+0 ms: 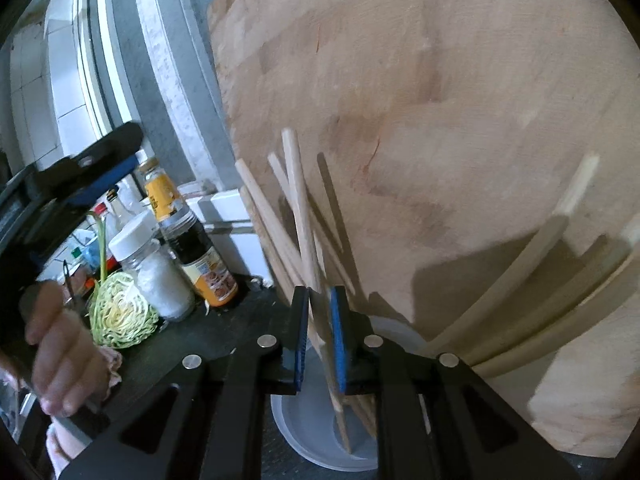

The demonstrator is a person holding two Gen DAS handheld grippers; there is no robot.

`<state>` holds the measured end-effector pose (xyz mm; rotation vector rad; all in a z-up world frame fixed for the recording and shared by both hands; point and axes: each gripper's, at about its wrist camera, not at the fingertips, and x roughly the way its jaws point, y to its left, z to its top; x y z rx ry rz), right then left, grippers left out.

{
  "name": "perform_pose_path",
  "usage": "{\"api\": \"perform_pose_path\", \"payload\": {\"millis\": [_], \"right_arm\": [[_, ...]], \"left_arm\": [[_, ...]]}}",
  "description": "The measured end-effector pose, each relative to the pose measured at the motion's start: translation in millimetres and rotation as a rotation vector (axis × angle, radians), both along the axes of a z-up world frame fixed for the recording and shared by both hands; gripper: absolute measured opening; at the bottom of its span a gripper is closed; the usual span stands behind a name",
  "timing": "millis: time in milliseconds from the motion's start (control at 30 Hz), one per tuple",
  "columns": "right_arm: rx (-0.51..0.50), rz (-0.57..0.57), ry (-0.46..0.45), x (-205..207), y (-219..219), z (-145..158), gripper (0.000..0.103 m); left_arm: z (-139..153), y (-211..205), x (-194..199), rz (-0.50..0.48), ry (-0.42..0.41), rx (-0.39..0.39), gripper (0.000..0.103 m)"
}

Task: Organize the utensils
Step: 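Lower the chopstick into the plastic cup and open the right gripper, then grasp the last wooden chopstick on the counter with the left gripper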

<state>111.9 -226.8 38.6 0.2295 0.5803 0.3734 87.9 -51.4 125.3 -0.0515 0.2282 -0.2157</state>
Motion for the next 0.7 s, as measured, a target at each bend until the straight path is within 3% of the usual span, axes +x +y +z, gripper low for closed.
{"api": "perform_pose_path", "payload": {"millis": [133,233,333,400,500,633,700], "right_arm": [[0.001,-0.069,-0.037,-7,-6,8,0.023],[-0.002,-0.092,-0.074,-11,-10,14,0.032],[-0.012,-0.128,-0.108,-18,-10,19,0.039],[-0.011,-0.138,-0.128,-22,-9,22,0.054],[-0.042,-0.138,-0.157,-28,-1,25,0.055],[-0.064,-0.152,-0.182,-33,3,26,0.066],[-0.071,-0.160,-0.177,-32,3,26,0.066]], "left_arm": [[-7,9,-5,0.078,0.015,0.077,0.063],[-20,15,6,0.117,0.084,0.119,0.069],[-36,23,21,0.153,0.202,0.159,0.075],[-47,28,34,0.170,0.292,0.175,0.075],[-66,35,52,0.148,0.449,0.172,0.075],[-95,37,72,0.128,0.631,0.181,0.075],[-107,37,79,0.108,0.697,0.163,0.067]]}}
